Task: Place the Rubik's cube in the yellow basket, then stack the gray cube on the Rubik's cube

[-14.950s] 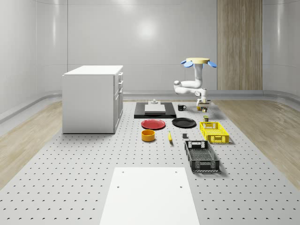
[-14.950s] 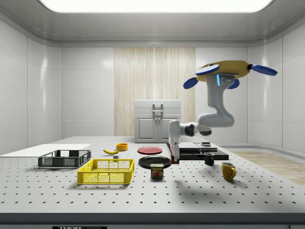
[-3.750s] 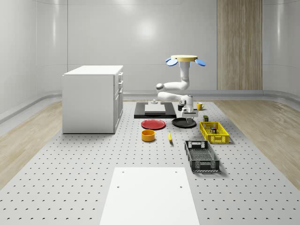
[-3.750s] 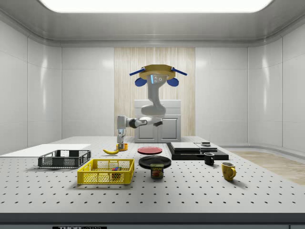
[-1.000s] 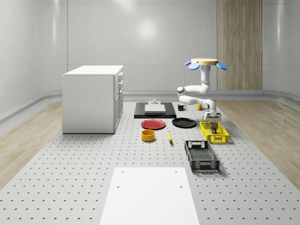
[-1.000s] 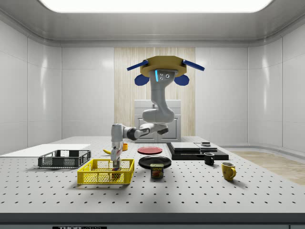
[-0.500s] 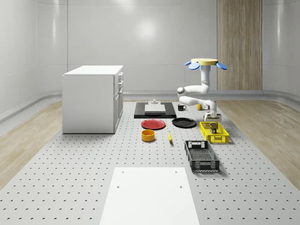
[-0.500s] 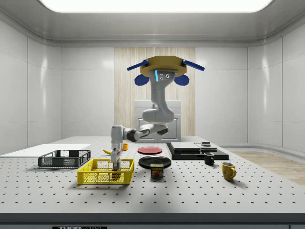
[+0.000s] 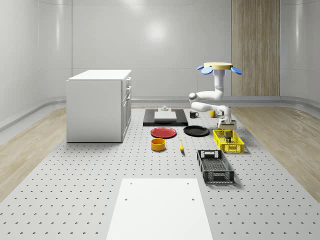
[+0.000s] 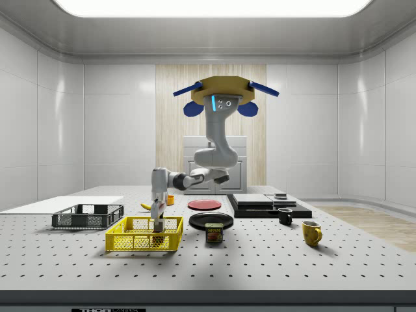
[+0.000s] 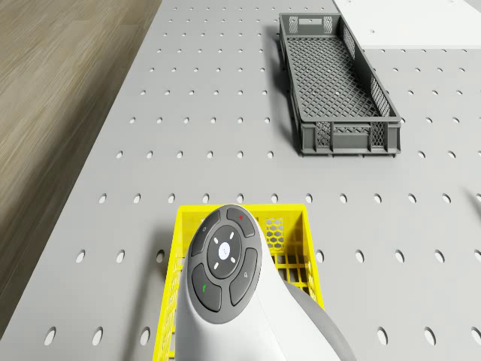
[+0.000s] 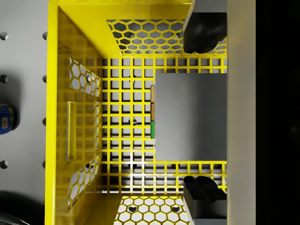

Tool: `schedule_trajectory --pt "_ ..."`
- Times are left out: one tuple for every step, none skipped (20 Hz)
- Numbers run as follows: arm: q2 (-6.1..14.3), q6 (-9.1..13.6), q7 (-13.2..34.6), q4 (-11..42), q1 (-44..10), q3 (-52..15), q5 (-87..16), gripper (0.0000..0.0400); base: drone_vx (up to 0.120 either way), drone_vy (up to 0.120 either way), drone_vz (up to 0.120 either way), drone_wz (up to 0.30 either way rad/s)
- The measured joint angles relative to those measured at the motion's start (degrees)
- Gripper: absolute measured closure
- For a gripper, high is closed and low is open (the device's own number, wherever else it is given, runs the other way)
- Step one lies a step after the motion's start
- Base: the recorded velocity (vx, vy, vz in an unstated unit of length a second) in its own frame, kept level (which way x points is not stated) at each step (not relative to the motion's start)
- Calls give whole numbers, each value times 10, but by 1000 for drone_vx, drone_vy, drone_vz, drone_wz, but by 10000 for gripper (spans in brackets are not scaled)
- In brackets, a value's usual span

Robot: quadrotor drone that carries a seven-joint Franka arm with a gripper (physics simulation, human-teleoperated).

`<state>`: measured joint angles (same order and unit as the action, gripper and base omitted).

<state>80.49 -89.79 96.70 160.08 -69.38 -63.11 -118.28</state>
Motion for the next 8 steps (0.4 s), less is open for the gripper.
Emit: schedule_trajectory --pt "0 2 0 2 1 -4 4 7 0 0 0 0" --pt "0 4 1 4 1 -8 8 6 0 0 0 0" --pt "0 6 1 5 1 -11 11 5 0 0 0 0" --pt "0 7 1 6 2 -14 13 4 0 0 0 0" --pt "0 8 2 7 2 -16 15 3 0 0 0 0" --pt "0 9 2 7 2 -18 17 2 0 0 0 0" --pt "0 9 2 8 2 -19 18 2 0 0 0 0" --pt "0 9 2 8 2 -20 19 2 0 0 0 0"
